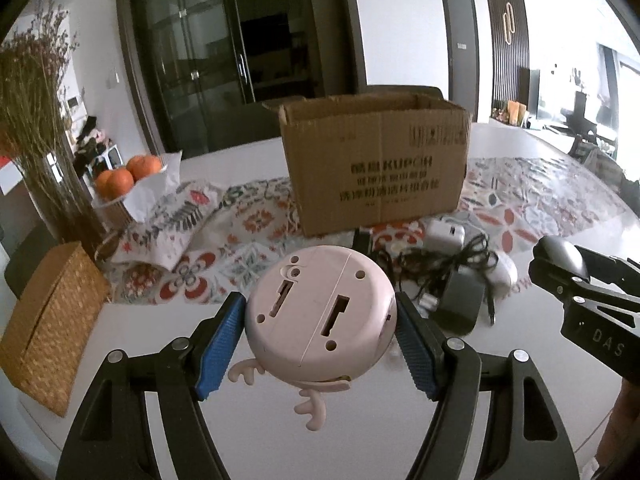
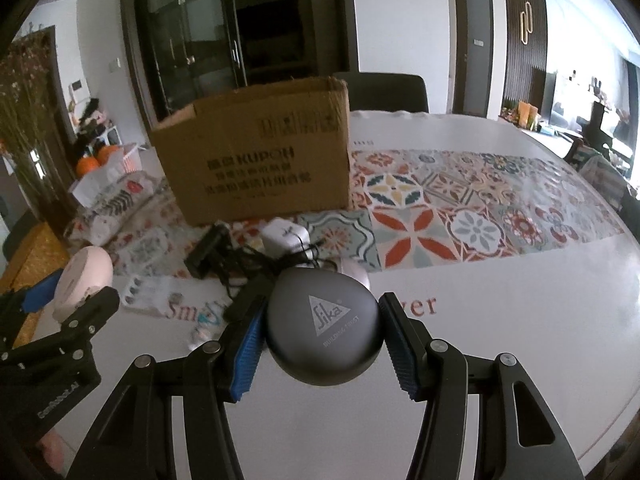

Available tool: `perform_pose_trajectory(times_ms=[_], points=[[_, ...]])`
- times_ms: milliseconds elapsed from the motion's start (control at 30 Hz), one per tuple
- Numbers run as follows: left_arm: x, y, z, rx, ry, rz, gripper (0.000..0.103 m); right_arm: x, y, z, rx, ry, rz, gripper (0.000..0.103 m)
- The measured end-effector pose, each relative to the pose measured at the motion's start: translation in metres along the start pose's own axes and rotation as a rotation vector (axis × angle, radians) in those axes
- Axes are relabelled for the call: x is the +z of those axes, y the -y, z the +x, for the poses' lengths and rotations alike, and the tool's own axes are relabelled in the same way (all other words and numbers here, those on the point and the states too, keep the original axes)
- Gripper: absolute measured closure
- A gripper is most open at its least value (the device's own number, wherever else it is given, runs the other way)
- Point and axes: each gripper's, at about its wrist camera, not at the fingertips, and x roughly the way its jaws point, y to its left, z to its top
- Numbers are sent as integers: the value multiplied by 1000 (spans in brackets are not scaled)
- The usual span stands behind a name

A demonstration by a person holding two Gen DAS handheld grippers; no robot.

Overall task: Organize rigid objects
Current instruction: 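Carry the pink toy and grey speaker with both grippers over the cardboard box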

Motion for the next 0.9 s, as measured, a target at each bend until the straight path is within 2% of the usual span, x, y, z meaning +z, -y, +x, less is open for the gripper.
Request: perform_pose_trajectory(times_ms=[400, 667, 900], points=[[53, -5, 4, -43, 31, -11, 30, 51, -4, -8, 59, 60, 14, 47], [88, -11, 19, -88, 23, -25, 30, 86, -10, -7, 62, 104, -4, 47], [120, -15, 31, -80, 35, -17, 30, 119, -16, 1, 79, 114, -17, 47]])
